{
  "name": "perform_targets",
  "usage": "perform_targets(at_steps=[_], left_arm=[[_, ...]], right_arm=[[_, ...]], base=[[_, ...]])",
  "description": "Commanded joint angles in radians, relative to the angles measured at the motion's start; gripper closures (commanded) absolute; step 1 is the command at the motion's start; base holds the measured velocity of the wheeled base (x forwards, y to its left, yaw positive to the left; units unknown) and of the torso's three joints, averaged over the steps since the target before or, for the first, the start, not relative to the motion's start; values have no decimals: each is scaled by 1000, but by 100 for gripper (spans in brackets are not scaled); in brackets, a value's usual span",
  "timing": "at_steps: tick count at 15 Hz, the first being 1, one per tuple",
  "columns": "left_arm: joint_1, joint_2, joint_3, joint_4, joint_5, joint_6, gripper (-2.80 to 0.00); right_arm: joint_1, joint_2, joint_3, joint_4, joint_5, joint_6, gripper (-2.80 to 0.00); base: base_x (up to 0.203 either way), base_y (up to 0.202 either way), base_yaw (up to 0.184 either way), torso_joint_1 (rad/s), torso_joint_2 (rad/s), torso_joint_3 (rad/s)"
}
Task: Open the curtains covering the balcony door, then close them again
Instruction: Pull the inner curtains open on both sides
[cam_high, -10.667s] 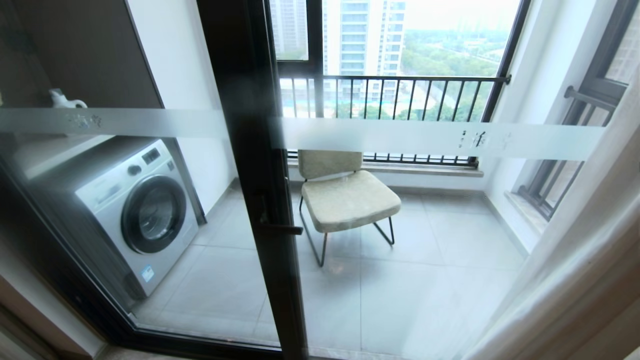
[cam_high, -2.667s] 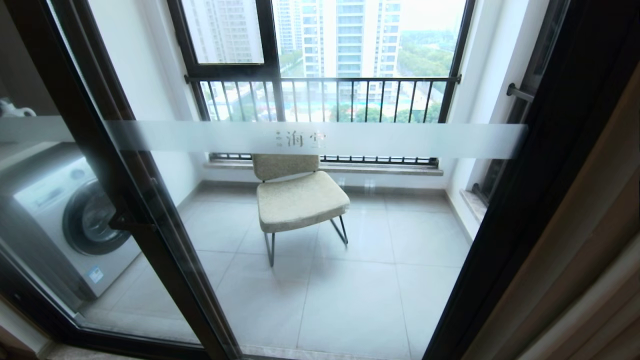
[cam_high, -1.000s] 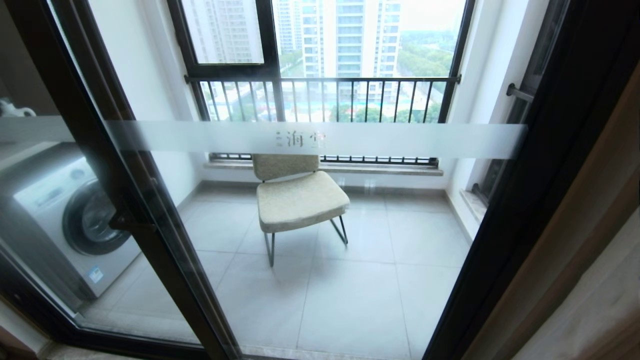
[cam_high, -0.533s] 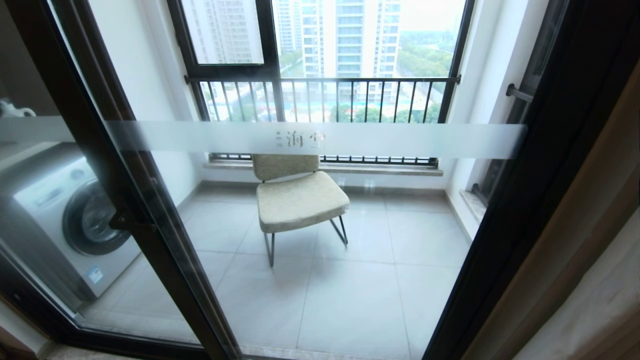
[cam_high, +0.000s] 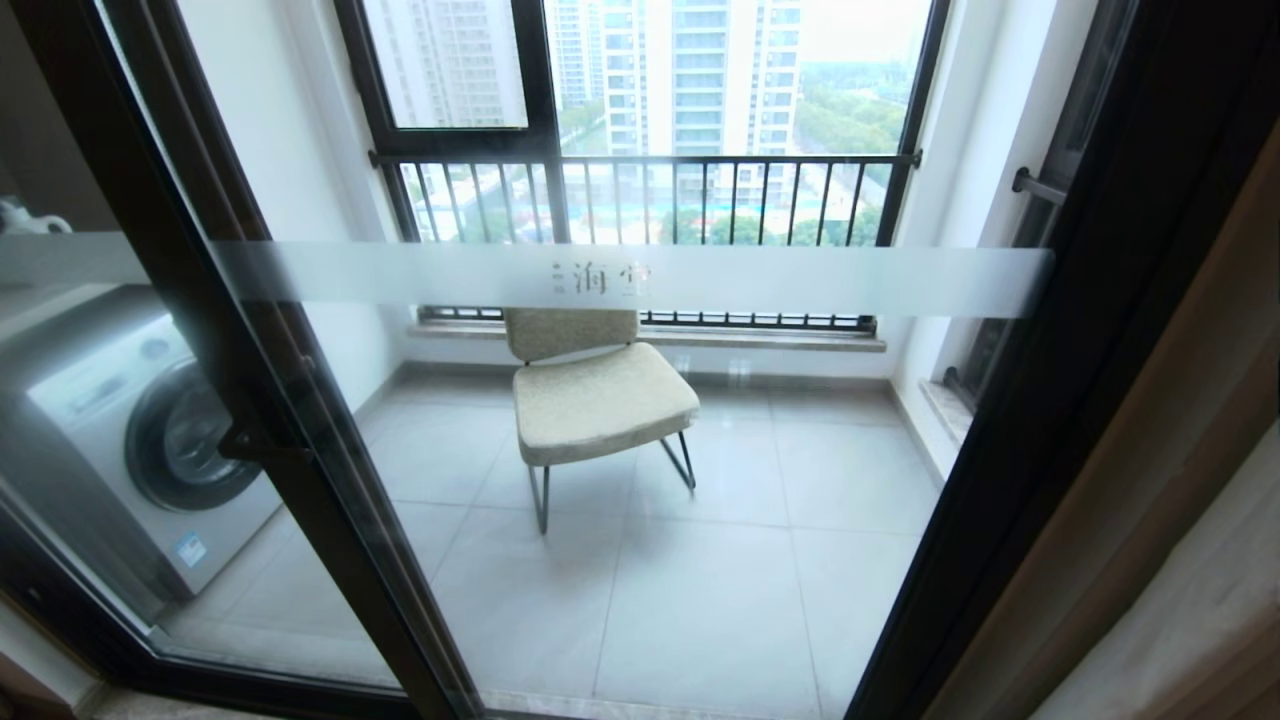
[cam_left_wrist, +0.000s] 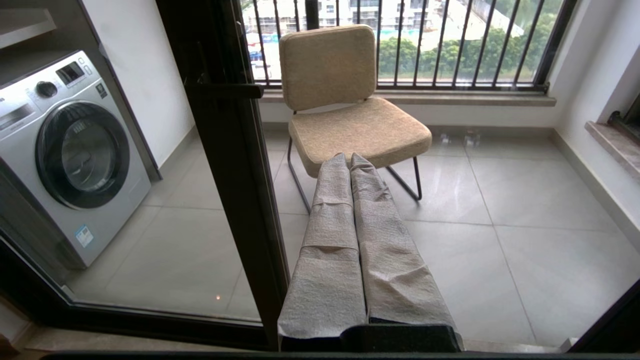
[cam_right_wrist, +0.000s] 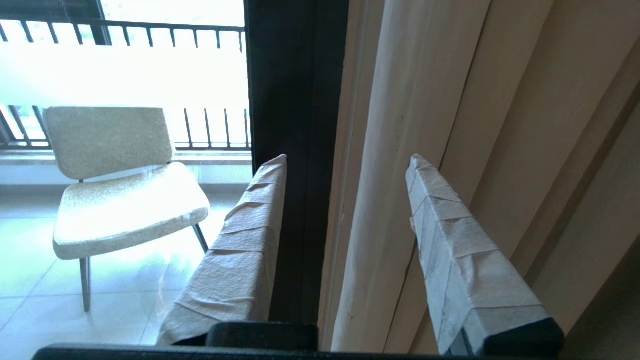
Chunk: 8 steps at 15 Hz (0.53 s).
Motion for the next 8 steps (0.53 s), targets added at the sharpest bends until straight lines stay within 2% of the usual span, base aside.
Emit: perform_targets(at_steps=[1,5,8], left_arm=[[0,0,0,-1,0,0,0],[0,0,0,-1,0,0,0],[0,0,0,-1,0,0,0]], right_arm=[[58,0,21,-2,-15,-10,0],[230,-12,111,-14,-107,-38,0],[307,-68,187,-2,-122,-39,0]], base=[[0,0,0,0,0,0],[0,0,0,0,0,0],[0,0,0,0,0,0]])
